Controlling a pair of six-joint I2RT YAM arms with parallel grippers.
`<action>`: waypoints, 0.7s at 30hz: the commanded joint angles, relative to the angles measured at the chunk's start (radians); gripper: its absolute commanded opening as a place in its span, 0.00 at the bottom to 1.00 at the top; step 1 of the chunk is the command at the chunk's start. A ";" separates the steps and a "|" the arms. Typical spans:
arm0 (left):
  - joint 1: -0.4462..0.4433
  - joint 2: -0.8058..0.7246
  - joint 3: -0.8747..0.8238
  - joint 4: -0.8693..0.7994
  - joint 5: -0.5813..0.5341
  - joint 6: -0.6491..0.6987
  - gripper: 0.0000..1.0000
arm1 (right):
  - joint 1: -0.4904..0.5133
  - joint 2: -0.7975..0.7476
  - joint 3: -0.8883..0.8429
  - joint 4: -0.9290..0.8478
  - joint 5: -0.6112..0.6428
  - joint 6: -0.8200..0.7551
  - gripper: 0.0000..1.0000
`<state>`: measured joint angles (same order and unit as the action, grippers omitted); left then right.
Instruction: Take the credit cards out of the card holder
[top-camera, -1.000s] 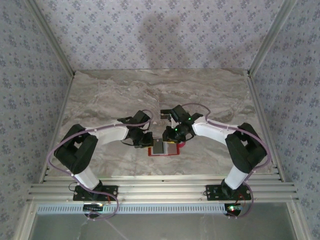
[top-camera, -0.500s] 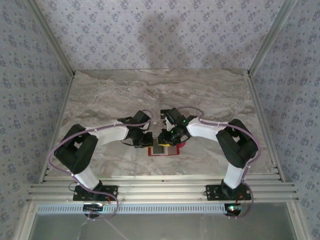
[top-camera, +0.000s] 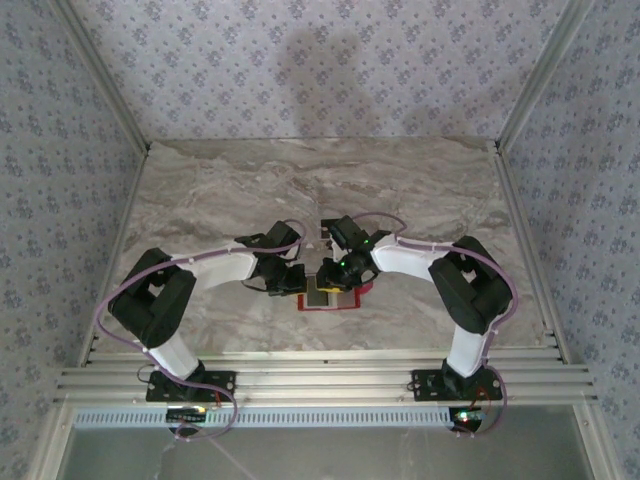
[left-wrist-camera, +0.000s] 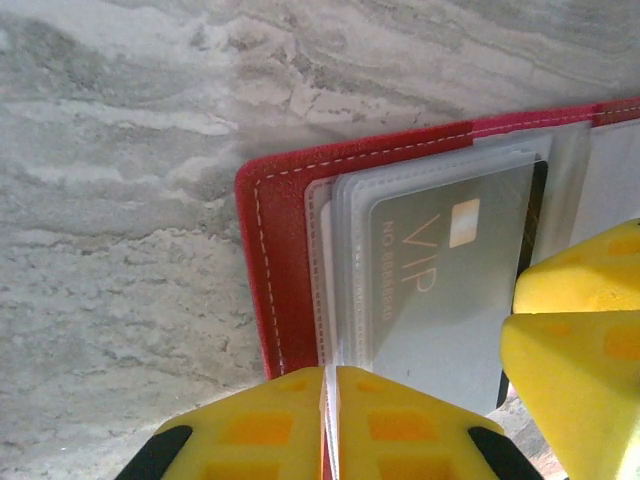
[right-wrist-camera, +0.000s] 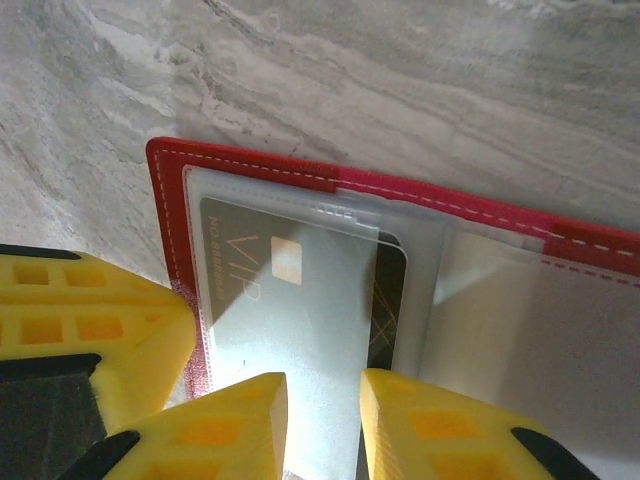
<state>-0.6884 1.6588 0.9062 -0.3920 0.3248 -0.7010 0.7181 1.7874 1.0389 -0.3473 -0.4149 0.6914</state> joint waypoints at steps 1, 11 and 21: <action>-0.005 -0.001 -0.008 -0.024 -0.016 0.008 0.12 | 0.004 -0.029 0.024 -0.070 0.055 -0.018 0.28; -0.011 -0.073 0.021 -0.043 -0.025 -0.009 0.15 | 0.008 -0.065 0.035 -0.078 0.055 -0.013 0.27; -0.029 -0.016 0.046 0.006 0.016 -0.023 0.23 | 0.007 -0.067 0.026 -0.067 0.045 -0.008 0.28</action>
<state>-0.7094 1.6199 0.9218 -0.4065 0.3145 -0.7128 0.7208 1.7439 1.0508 -0.3931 -0.3782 0.6880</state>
